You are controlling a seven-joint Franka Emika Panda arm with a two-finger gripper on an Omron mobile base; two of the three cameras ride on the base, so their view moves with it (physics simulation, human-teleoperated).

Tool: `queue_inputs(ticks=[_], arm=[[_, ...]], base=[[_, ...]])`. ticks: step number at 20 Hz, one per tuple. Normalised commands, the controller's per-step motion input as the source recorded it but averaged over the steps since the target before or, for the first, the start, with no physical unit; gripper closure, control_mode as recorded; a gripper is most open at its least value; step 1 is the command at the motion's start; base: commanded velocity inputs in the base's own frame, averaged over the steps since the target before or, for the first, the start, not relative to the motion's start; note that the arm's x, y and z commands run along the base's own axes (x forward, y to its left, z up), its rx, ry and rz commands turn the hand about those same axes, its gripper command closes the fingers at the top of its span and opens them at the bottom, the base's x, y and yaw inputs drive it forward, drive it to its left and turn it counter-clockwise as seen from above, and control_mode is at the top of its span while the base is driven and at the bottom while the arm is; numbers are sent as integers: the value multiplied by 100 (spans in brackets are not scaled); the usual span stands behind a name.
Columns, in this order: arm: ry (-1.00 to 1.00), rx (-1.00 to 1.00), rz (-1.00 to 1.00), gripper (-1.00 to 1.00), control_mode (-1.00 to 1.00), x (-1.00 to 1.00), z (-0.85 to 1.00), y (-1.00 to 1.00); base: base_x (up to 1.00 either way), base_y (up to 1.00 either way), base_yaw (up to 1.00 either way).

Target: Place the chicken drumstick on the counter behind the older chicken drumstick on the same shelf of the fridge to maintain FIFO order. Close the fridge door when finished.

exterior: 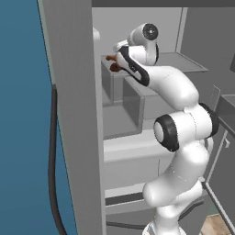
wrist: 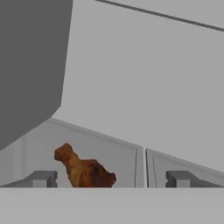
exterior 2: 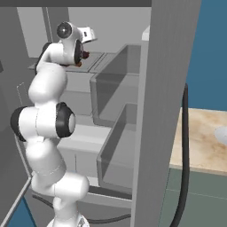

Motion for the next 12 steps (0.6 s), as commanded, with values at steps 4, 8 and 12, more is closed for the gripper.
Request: queue_inputs(ticks=[4,8,12], arm=[[-2,8,0,-100,-100,-98,1,0],[-7,10,0,-100,-100,-100,0,0],[-8,11,0,-100,-100,-100,0,0]], base=[[0,0,0],[0,0,0],[0,0,0]])
